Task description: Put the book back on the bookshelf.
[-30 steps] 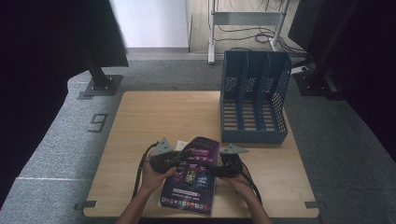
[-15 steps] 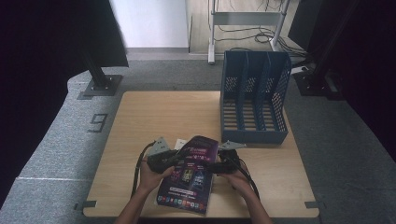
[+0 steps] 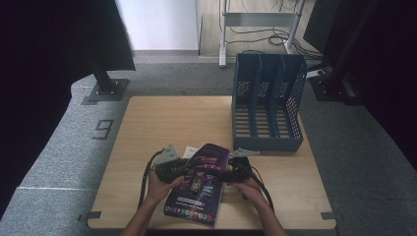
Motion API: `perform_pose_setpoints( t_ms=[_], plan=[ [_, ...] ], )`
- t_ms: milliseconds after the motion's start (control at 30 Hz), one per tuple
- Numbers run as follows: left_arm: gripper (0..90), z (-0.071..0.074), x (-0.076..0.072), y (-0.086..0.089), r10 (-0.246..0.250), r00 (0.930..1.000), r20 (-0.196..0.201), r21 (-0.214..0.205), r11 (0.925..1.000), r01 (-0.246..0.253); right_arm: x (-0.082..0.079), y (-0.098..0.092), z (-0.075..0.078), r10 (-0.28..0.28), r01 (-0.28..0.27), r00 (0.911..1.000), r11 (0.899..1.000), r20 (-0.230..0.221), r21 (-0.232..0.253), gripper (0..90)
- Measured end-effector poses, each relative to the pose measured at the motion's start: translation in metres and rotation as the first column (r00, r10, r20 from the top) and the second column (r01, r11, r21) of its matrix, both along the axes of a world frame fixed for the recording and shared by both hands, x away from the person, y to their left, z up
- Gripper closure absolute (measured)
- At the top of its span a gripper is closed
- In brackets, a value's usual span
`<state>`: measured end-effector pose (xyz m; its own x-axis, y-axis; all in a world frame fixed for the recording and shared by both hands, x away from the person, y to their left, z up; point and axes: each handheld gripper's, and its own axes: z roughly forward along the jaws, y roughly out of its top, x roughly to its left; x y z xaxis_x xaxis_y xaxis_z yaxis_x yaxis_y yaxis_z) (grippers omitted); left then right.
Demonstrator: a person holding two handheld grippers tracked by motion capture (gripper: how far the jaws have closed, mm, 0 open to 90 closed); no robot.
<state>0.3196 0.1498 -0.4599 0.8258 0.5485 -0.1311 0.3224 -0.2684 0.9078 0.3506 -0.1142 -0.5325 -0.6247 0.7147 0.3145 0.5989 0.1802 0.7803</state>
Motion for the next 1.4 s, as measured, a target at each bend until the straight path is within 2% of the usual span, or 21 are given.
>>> perform_pose_setpoints(
  t_ms=[200,433,700,1033,1200,1400],
  plan=[
    [87.0,-0.005,0.007,0.009,0.006,0.9995,-0.031,-0.020,0.9998,-0.006,-0.002,-0.001,0.002,-0.011,0.011,0.9997,1.000,0.023,0.013,16.2],
    [86.9,-0.022,0.018,0.011,0.031,0.9960,-0.083,0.015,0.9994,-0.030,-0.003,0.000,0.004,-0.006,0.006,0.9993,1.000,0.036,0.000,17.5],
    [86.9,-0.036,0.030,0.015,0.053,0.9877,-0.147,0.034,0.9982,-0.049,-0.002,0.003,-0.001,-0.027,0.027,0.9993,0.999,0.025,-0.017,18.3],
    [86.9,-0.053,0.039,0.015,0.068,0.9769,-0.203,0.066,0.9963,-0.056,0.000,0.006,-0.007,-0.032,0.033,0.9994,0.998,0.014,-0.055,21.0],
    [86.9,-0.058,0.041,0.014,0.074,0.9738,-0.215,0.081,0.9951,-0.057,0.003,0.005,-0.008,-0.021,0.020,0.9997,0.998,-0.009,-0.063,22.8],
    [86.9,-0.061,0.043,0.015,0.078,0.9703,-0.229,0.083,0.9947,-0.060,0.009,0.009,-0.012,-0.038,0.037,0.9989,0.997,-0.029,-0.065,24.9]
  ],
)
